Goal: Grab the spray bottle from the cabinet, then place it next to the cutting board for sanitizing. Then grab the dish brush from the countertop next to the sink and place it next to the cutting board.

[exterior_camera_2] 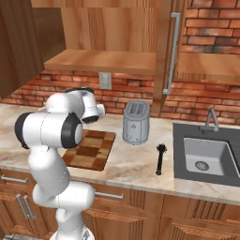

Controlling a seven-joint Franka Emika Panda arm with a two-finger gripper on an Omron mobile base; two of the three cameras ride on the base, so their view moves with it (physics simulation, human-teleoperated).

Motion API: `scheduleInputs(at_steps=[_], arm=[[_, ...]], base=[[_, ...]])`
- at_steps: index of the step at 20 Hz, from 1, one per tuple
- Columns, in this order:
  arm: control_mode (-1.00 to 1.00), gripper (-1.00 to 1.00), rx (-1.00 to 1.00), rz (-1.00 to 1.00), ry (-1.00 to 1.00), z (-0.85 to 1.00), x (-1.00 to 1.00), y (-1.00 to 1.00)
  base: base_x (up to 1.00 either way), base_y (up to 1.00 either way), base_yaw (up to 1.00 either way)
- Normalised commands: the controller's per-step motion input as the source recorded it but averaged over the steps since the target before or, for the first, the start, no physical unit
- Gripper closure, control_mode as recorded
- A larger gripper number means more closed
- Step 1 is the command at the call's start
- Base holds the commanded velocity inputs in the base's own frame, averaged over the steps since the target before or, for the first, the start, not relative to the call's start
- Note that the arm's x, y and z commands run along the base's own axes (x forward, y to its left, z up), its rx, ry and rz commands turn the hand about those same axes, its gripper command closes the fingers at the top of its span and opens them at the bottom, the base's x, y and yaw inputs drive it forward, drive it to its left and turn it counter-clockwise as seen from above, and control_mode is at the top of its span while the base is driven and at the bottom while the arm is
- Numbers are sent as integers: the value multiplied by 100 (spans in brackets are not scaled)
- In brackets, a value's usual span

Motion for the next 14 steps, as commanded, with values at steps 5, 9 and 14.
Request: scheduleInputs(at_steps=[5,9,14], arm=[[-100,100,0,2,8,-13,11,8],[-100,100,-1,2,2,-30,14,8],[-100,100,-1,2,0,-29,11,6]], base=[[0,0,0],[0,0,0],[0,0,0]])
